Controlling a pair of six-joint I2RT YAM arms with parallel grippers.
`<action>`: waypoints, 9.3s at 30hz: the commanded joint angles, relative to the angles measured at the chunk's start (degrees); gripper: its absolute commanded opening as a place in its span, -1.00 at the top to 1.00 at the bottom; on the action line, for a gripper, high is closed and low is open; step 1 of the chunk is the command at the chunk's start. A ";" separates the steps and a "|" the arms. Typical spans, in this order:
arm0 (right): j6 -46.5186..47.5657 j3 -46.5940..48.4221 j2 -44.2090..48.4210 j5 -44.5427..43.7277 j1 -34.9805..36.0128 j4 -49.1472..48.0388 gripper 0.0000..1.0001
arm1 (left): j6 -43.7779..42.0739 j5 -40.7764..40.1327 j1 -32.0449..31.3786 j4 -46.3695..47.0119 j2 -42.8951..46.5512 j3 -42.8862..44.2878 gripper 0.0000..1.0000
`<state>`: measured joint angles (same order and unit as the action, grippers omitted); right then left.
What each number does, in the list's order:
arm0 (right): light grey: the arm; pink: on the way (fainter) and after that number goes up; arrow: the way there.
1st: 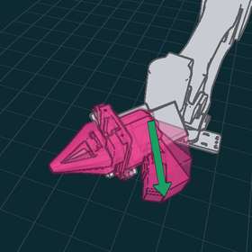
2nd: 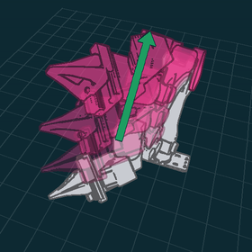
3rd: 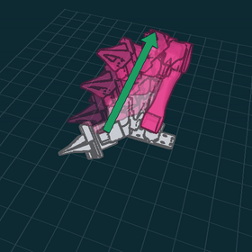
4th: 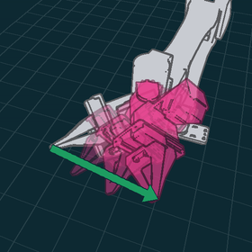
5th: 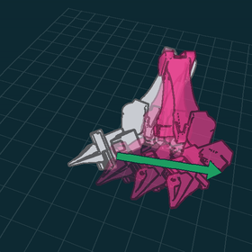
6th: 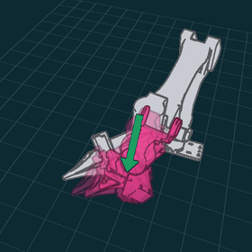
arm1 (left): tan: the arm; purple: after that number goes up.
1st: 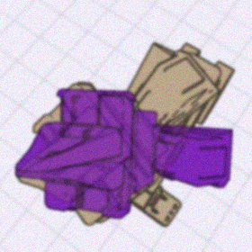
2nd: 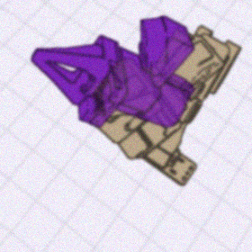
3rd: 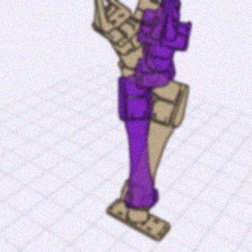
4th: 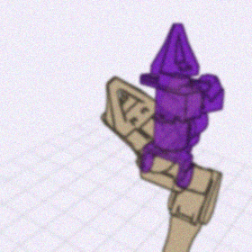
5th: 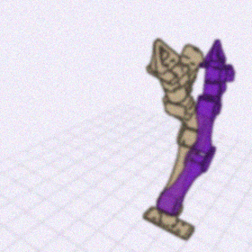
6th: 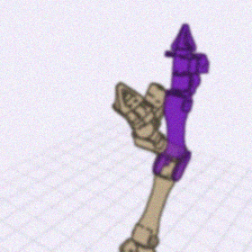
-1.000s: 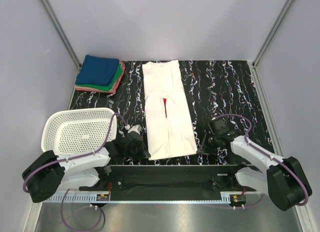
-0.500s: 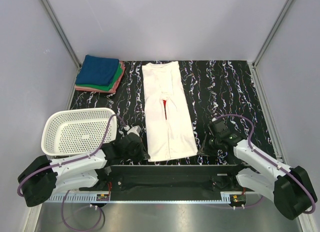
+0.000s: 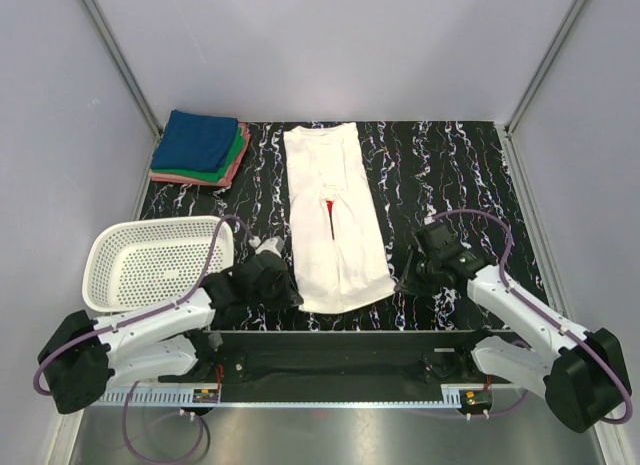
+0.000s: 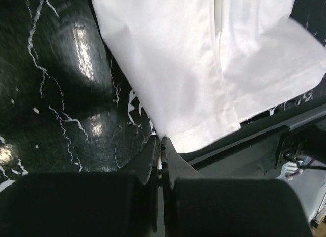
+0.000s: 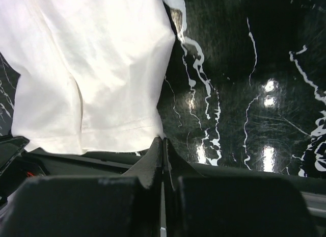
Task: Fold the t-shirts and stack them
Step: Fold the tshirt
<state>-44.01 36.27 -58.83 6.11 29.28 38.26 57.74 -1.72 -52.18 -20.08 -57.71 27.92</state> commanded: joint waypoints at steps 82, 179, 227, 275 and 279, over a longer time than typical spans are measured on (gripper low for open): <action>21.42 82.82 -74.15 -2.59 -12.93 3.66 1.00 | -27.32 23.86 41.81 -10.16 -68.06 71.83 0.95; 24.59 36.42 -56.40 24.22 -19.96 -10.84 -0.08 | -18.28 23.60 35.13 16.56 -43.10 19.63 -0.07; 13.60 11.02 -38.83 15.25 -17.16 -16.11 1.00 | -19.15 16.75 29.26 9.79 -30.27 11.10 1.00; 20.89 66.70 -48.83 2.68 -14.60 9.81 1.00 | -30.31 12.00 35.83 -14.90 -43.26 65.05 1.00; 21.68 74.46 -55.06 1.98 -15.04 10.61 1.00 | -31.28 13.32 37.24 -15.26 -48.80 71.65 1.00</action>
<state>-24.36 104.60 -110.98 10.94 15.20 47.05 28.77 11.68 -16.38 -34.85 -104.16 94.70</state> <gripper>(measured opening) 0.014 0.012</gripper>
